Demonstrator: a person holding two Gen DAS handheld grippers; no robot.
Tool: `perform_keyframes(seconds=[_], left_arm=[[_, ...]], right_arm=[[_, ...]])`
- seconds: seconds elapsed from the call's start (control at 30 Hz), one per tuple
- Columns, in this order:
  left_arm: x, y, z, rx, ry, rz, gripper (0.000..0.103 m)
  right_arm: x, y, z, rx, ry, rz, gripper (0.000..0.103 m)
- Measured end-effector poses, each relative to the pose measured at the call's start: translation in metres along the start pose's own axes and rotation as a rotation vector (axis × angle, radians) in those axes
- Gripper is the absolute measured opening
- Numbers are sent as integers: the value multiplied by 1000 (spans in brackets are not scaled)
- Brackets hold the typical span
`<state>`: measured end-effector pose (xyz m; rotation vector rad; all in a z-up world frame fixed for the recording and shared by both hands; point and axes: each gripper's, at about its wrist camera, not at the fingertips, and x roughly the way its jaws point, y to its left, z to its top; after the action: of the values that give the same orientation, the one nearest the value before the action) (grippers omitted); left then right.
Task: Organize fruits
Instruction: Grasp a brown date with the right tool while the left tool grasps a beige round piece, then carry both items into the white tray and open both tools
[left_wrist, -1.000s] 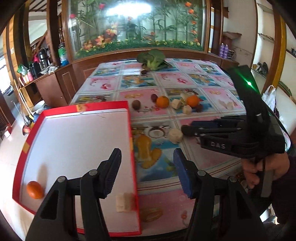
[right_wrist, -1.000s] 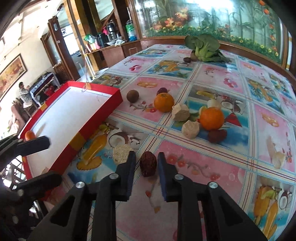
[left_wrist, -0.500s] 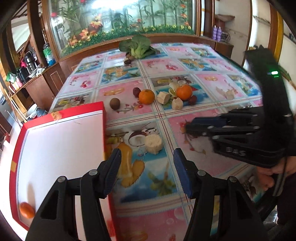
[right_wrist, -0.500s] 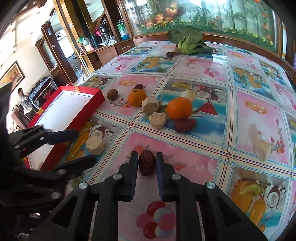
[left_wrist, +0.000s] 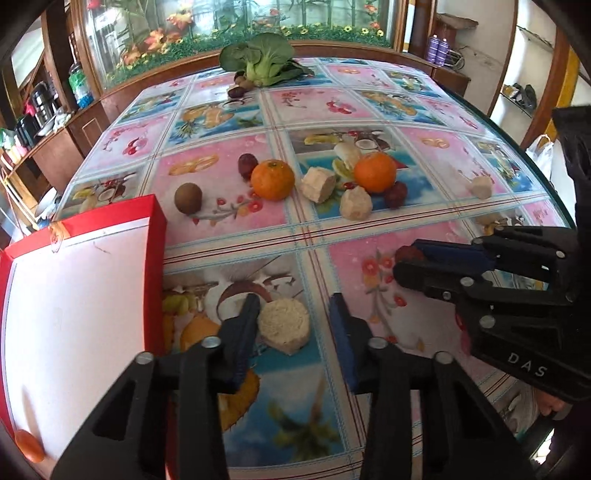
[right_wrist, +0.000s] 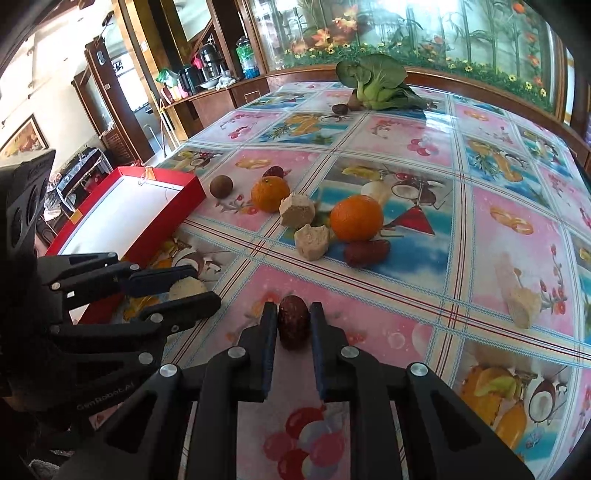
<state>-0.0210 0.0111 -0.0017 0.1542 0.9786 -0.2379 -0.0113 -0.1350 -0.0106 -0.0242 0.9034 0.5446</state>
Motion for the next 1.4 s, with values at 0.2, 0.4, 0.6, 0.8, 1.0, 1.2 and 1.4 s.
perform_keyframes(seconds=[0.2, 0.4, 0.6, 0.8, 1.0, 1.2, 1.4], left_arm=[[-4, 0, -3, -19, -28, -27, 29], [-36, 4, -11, -48, -111, -25, 29], [-87, 39, -25, -119, -218, 33, 29], [-116, 105, -35, -229, -268, 137, 29], [-126, 160, -56, -353, -283, 209, 29], [-112, 202, -70, -424, -229, 244, 29], [-91, 242, -78, -503, -138, 275, 29]], right_arm=[[-6, -1, 2, 11, -58, -3, 15], [-12, -1, 6, 61, -131, -16, 15], [-7, 49, 22, 56, -156, 133, 15], [17, 131, 47, -51, -142, 229, 15], [54, 177, 71, -111, -78, 212, 15], [86, 195, 86, -120, 25, 176, 15], [101, 214, 78, -141, 86, 169, 15]])
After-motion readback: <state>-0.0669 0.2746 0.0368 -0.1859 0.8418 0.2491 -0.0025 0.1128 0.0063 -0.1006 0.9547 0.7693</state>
